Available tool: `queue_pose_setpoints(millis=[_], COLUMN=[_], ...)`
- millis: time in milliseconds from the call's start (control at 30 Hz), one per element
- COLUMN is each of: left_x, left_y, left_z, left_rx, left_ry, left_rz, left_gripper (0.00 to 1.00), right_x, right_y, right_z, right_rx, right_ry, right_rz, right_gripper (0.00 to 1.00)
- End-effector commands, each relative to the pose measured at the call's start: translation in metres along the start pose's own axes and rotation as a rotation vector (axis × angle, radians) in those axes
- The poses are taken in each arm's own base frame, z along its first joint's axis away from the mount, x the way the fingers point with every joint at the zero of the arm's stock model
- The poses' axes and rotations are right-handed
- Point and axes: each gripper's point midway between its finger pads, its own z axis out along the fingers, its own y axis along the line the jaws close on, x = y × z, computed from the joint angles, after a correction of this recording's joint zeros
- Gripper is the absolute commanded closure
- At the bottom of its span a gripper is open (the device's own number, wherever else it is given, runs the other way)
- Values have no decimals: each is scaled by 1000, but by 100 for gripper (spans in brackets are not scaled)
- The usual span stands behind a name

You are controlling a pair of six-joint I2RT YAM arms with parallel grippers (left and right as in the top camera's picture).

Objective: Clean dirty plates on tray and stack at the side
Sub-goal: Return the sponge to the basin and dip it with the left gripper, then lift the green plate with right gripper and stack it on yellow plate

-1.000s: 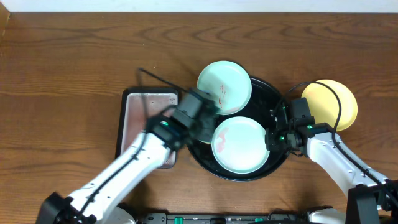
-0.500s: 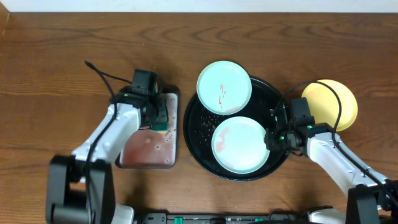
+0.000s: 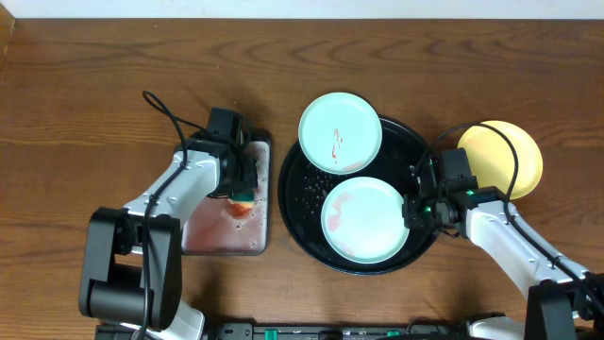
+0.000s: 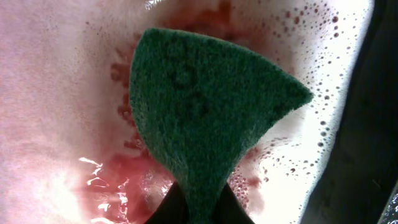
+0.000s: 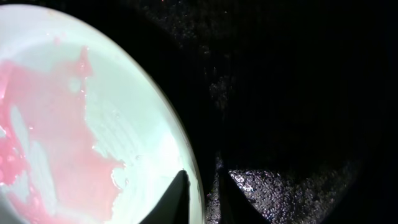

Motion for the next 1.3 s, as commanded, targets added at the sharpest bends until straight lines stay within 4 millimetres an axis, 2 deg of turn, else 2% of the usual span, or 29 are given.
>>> queue_pose_setpoints(millis=[0,67,100,133,167,200,267,433,467,567,633,667,733,867,967,1000,1067,1100,1167,1267], left_x=[3,1,0,-1,-1,1,4,9,10,11,11,11,11,14,15,15,15,16,16,16], left_y=[3,2,2,1,1,2,3,5,5,5,5,5,5,6,7,7,7,7,7,7], left_z=[-3,-8,-10,-12,-13,-13,-13,-13,-13,-13,-13,-13,-13,-13,-13,-13,-13,-13,-13,-13], left_rx=[-10,-5,-2,-1,0,-1,-7,-13,-14,-15,-15,-15,-15,-19,-21,-21,-21,-22,-22,-22], left_ry=[-1,-17,-25,-30,-30,-26,-11,9,12,16,16,16,17,29,35,35,35,36,39,39], left_rz=[7,8,8,8,8,8,7,6,6,5,5,6,6,5,5,5,5,4,4,5], left_gripper=[93,93,85,65,52,45,39,40,43,58,71,90,93,93,92,84,55,47,42,41], right_x=[2,5,7,8,9,9,9,13,15,20,22,22,22,9,-8,-16,-30,-40,-51,-62], right_y=[-2,-3,-3,-4,-4,-4,-4,-5,-6,-8,-7,-5,-4,1,8,10,11,8,3,-1], right_z=[1,2,3,3,4,4,4,5,6,10,13,13,13,6,-11,-20,-37,-49,-67,-89], right_rx=[9,11,12,13,14,14,13,13,14,13,2,-11,-15,-27,-35,-34,-4,33,88,153], right_ry=[5,13,16,19,20,20,20,31,33,31,30,31,29,-14,-77,-107,-169,-213,-269,-336], right_rz=[6,8,11,23,27,28,28,44,54,70,87,85,84,41,-25,-51,-87,-104,-123,-173], right_gripper=[88,89,89,89,89,89,89,89,91,94,95,98,99,99,99,99,99,99,99,99])
